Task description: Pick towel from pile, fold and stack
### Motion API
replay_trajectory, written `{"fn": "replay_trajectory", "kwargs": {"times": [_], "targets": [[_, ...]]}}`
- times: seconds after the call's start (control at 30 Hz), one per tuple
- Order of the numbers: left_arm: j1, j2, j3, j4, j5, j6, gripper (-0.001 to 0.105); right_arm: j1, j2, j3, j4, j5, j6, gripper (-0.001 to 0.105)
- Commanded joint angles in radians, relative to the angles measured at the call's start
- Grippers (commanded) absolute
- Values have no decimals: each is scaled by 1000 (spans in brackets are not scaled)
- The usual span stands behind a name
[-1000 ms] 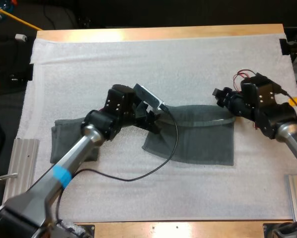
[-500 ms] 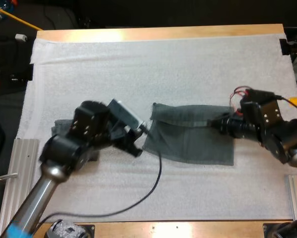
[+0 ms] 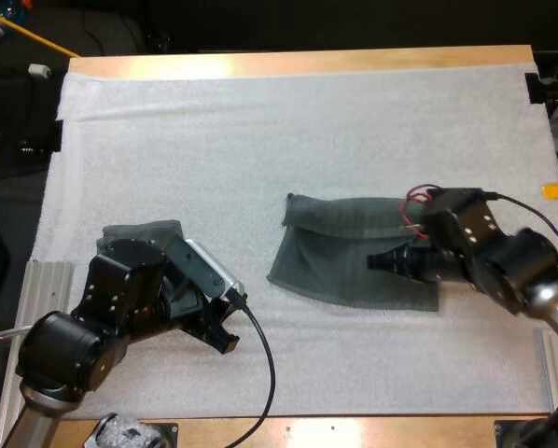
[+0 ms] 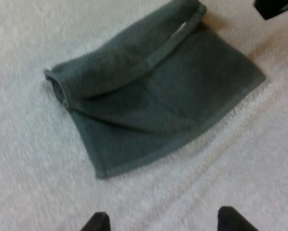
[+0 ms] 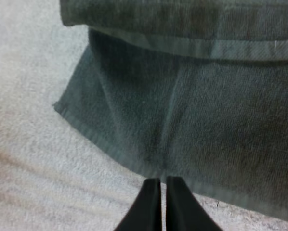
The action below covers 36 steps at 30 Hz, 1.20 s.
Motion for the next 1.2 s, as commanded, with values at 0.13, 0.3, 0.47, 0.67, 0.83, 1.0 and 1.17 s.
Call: {"fn": "replay_trajectory", "kwargs": {"times": [0.13,0.3,0.47,0.67,0.83,1.0,1.17], "targets": [[1,-4,-4,19,8,-8,46,-2,151,-88,38,-18,-11,0],[1,-4,-4,19,8,-12,46,-15,295,-164,38,-18,-10,0],[1,-4,-4,19,8,-23,46,-35,424,-238,46,-23,-10,0],[1,-4,-4,26,8,-23,46,-84,521,-279,55,-24,-15,0],[1,-4,-4,46,8,-23,46,-128,571,-279,55,-24,-33,0],[1,-4,-4,49,8,-23,46,-148,612,-279,53,-22,-63,0],[1,-4,-4,49,8,-23,46,-148,654,-279,28,-4,-80,0]]}}
